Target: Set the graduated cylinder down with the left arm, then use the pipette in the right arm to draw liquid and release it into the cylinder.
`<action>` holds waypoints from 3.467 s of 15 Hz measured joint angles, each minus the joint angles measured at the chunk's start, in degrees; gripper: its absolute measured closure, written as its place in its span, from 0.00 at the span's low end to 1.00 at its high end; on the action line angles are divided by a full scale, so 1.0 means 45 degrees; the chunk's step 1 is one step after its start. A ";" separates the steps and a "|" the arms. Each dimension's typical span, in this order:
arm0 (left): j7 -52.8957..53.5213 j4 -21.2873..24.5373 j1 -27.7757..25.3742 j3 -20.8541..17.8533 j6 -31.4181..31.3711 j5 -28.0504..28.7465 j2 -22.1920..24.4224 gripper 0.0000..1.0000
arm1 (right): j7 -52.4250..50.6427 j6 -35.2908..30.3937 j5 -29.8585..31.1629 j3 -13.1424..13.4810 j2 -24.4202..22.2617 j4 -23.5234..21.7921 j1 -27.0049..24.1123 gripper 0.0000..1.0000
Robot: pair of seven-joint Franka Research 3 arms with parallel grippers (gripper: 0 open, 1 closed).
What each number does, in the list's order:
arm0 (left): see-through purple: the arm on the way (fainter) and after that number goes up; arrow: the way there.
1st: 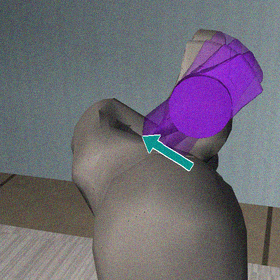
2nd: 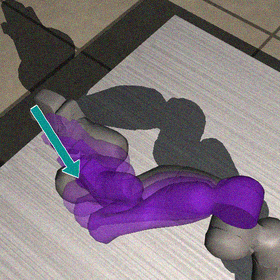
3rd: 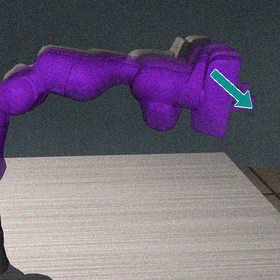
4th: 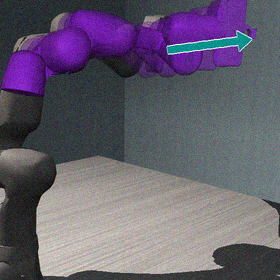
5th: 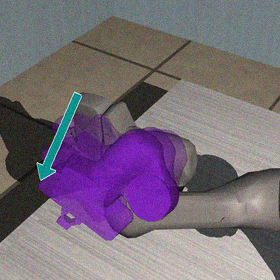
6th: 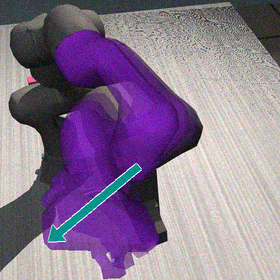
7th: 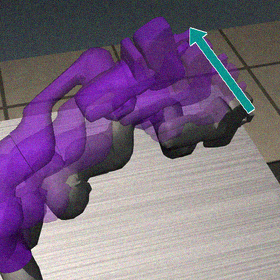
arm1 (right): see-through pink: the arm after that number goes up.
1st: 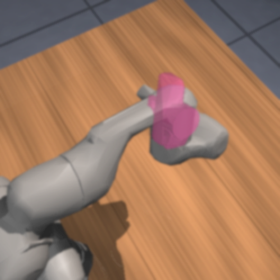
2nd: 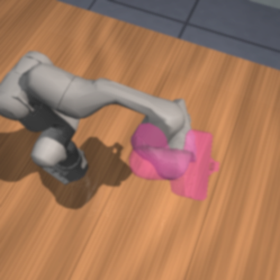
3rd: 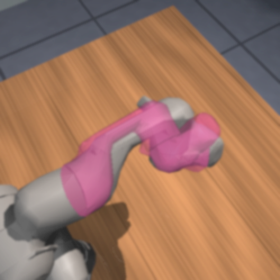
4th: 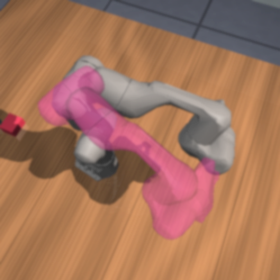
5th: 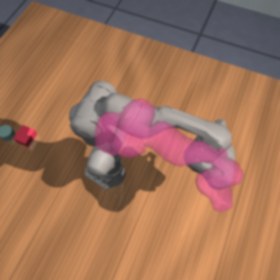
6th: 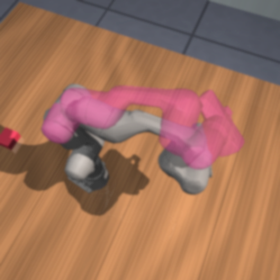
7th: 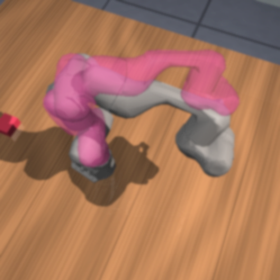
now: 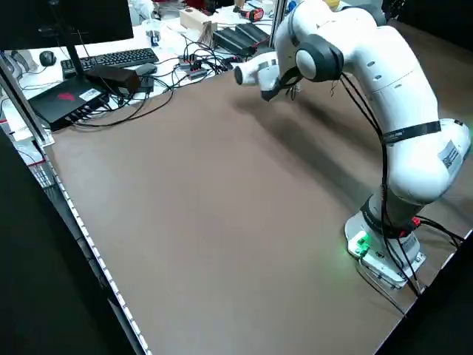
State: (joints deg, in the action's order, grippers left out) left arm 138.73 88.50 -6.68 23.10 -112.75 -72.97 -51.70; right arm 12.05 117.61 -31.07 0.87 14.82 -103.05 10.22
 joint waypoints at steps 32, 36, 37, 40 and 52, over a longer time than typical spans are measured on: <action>-0.0138 -0.0115 0.3580 -0.0164 -0.2654 -0.2724 -0.0621 0.13 | 0.3991 -0.4549 0.0201 -0.0175 -0.0737 0.3602 0.0331 0.74; -0.0145 -0.0303 0.3310 -0.0199 -0.2662 -0.2724 -0.0516 0.00 | 0.4287 -0.4786 -0.0239 -0.0204 -0.0845 0.3752 0.0483 0.74; -0.0151 -0.0301 0.3150 -0.0210 -0.2665 -0.2724 -0.0470 0.00 | 0.4474 -0.4788 -0.0263 -0.0208 -0.0867 0.3769 0.0596 0.74; -0.0152 -0.0029 0.2424 -0.0223 -0.2661 -0.2688 -0.0273 0.00 | 0.4985 -0.4788 -0.0272 -0.0218 -0.0884 0.3772 0.1048 0.74; -1.1827 -0.0326 -0.0551 -0.0087 -0.1613 0.5471 0.2170 0.00 | 0.6916 -0.4732 -0.0273 -0.0225 -0.0887 0.4157 0.2463 0.74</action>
State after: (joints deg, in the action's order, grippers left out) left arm 85.50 87.03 -9.16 22.70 -120.01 -48.35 -41.94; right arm 43.17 96.31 -32.30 -0.15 10.83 -84.34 21.31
